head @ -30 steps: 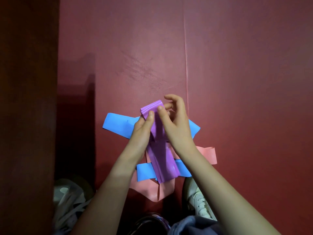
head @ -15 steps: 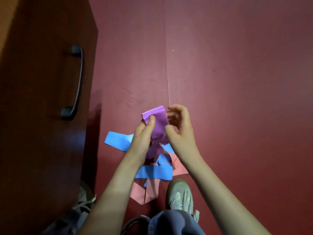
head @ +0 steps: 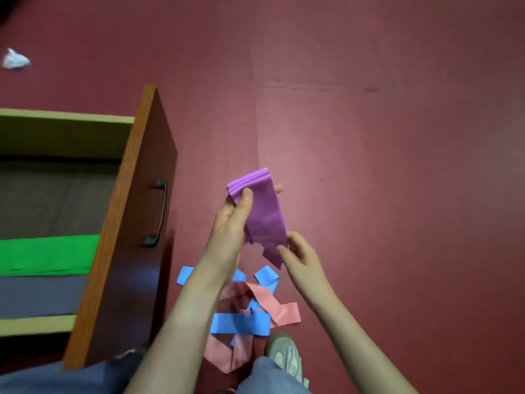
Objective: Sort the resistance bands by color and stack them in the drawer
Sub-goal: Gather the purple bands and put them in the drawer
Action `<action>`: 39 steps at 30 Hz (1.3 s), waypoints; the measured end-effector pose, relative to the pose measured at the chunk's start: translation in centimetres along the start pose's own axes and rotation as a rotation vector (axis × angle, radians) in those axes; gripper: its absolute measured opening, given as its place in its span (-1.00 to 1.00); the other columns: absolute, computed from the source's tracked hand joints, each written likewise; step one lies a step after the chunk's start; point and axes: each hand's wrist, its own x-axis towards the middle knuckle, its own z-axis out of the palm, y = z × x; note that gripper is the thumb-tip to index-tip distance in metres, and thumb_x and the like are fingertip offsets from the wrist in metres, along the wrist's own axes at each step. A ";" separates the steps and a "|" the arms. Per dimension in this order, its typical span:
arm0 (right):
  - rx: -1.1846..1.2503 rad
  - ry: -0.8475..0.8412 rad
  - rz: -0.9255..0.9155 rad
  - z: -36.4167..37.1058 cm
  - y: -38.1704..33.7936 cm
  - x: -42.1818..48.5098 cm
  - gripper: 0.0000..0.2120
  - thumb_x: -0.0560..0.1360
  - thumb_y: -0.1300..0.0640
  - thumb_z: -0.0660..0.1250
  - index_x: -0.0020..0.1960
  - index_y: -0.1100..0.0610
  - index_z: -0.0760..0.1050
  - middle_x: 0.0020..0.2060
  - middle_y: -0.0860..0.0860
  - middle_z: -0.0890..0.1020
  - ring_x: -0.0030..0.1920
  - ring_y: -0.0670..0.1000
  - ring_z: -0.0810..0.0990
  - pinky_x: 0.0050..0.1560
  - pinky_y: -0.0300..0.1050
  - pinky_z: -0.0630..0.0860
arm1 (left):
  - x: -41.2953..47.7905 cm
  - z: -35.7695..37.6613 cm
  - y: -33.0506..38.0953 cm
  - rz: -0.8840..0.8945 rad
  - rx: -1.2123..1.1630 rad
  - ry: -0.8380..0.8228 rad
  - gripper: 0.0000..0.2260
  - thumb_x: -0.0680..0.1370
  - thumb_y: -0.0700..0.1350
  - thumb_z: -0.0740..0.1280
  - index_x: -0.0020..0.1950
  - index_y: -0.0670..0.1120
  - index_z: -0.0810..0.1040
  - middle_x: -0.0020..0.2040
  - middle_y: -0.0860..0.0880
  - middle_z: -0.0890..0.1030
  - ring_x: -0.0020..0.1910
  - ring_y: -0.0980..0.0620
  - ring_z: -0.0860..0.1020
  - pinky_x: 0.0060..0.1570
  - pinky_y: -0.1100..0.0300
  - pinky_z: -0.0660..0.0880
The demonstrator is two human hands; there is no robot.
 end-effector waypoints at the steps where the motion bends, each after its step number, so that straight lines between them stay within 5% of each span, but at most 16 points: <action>1: -0.004 0.013 0.001 -0.1 -0.4 -0.3 -0.82 0.46 0.32 0.21 -0.14 0.05 0.46 -0.22 0.00 0.53 -0.28 -0.26 0.43 -0.19 -0.42 0.40 | -0.2 0.3 1.0 0.024 -0.013 -0.024 -0.77 0.47 0.07 0.18 -0.10 0.04 0.60 -0.14 0.14 0.70 -0.12 0.13 0.62 -0.09 0.17 0.53; 7: -0.087 0.047 -0.020 0.8 -3.1 -2.6 -0.82 0.51 0.31 0.15 -0.14 0.05 0.35 -0.25 -0.04 0.47 -0.23 -0.11 0.39 -0.13 -0.16 0.37 | -2.6 2.1 6.4 0.131 0.009 -0.125 -0.80 0.50 0.06 0.19 -0.04 0.01 0.54 -0.18 0.11 0.70 -0.15 0.17 0.63 -0.08 0.26 0.57; 12: -0.112 0.223 -0.071 1.9 -4.7 -5.9 -0.81 0.50 0.30 0.19 -0.11 0.02 0.29 -0.29 -0.13 0.47 -0.36 -0.35 0.44 -0.30 -0.44 0.37 | -5.8 2.5 8.9 0.158 0.078 -0.179 -0.77 0.53 0.03 0.17 0.00 -0.05 0.53 -0.19 0.10 0.70 -0.17 0.15 0.63 -0.10 0.23 0.57; 16: -0.131 0.283 -0.107 2.8 -6.2 -7.6 -0.77 0.51 0.26 0.22 0.07 0.01 0.27 -0.28 -0.07 0.46 -0.33 -0.23 0.47 -0.32 -0.41 0.37 | -8.0 2.0 10.9 0.195 0.083 -0.215 -0.72 0.51 -0.01 0.11 0.01 -0.14 0.52 -0.26 0.08 0.69 -0.23 0.14 0.62 -0.15 0.27 0.57; 20: -0.330 0.245 -0.170 4.5 -7.7 -7.9 -0.63 0.50 0.11 0.19 0.29 0.10 0.30 0.02 -0.01 0.34 0.00 -0.02 0.41 0.03 -0.23 0.31 | -9.4 0.8 13.2 0.225 0.046 -0.236 -0.62 0.43 0.07 0.14 0.03 -0.19 0.50 -0.27 0.03 0.69 -0.25 0.12 0.64 -0.16 0.23 0.58; 24: -0.264 0.135 -0.241 6.7 -9.7 -8.0 -0.51 0.37 -0.07 0.11 0.23 0.13 0.33 0.15 -0.04 0.35 0.13 -0.12 0.34 0.15 -0.31 0.23 | -10.4 -0.9 15.6 0.278 0.004 -0.235 -0.72 0.51 0.04 0.13 -0.06 -0.12 0.52 -0.27 0.02 0.69 -0.25 0.11 0.64 -0.17 0.22 0.57; 30: 0.088 -0.066 -0.215 11.6 -12.0 -8.6 -0.78 0.35 0.11 0.14 -0.01 -0.05 0.33 -0.12 -0.14 0.49 -0.18 -0.36 0.45 -0.06 -0.44 0.41 | -11.2 -3.2 19.2 0.366 -0.001 -0.144 -0.73 0.55 0.00 0.10 -0.08 -0.11 0.53 -0.29 0.04 0.68 -0.28 0.12 0.62 -0.21 0.24 0.55; 35: 0.285 -0.084 -0.131 14.8 -12.5 -9.2 -0.77 0.30 0.12 0.14 -0.05 0.00 0.36 -0.17 -0.10 0.50 -0.24 -0.29 0.48 -0.18 -0.43 0.43 | -11.7 -4.7 21.5 0.357 0.083 -0.126 -0.77 0.60 -0.07 0.07 -0.06 -0.09 0.50 -0.33 0.06 0.66 -0.33 0.16 0.61 -0.25 0.29 0.54; 39: 0.269 -0.165 -0.056 16.7 -12.4 -8.8 -0.75 0.25 0.13 0.11 -0.10 -0.01 0.39 -0.14 0.01 0.51 -0.09 -0.03 0.44 -0.01 -0.14 0.40 | -11.4 -7.1 22.8 0.349 0.067 -0.032 -0.73 0.61 -0.07 0.06 -0.12 -0.09 0.51 -0.36 0.06 0.66 -0.37 0.13 0.60 -0.24 0.22 0.54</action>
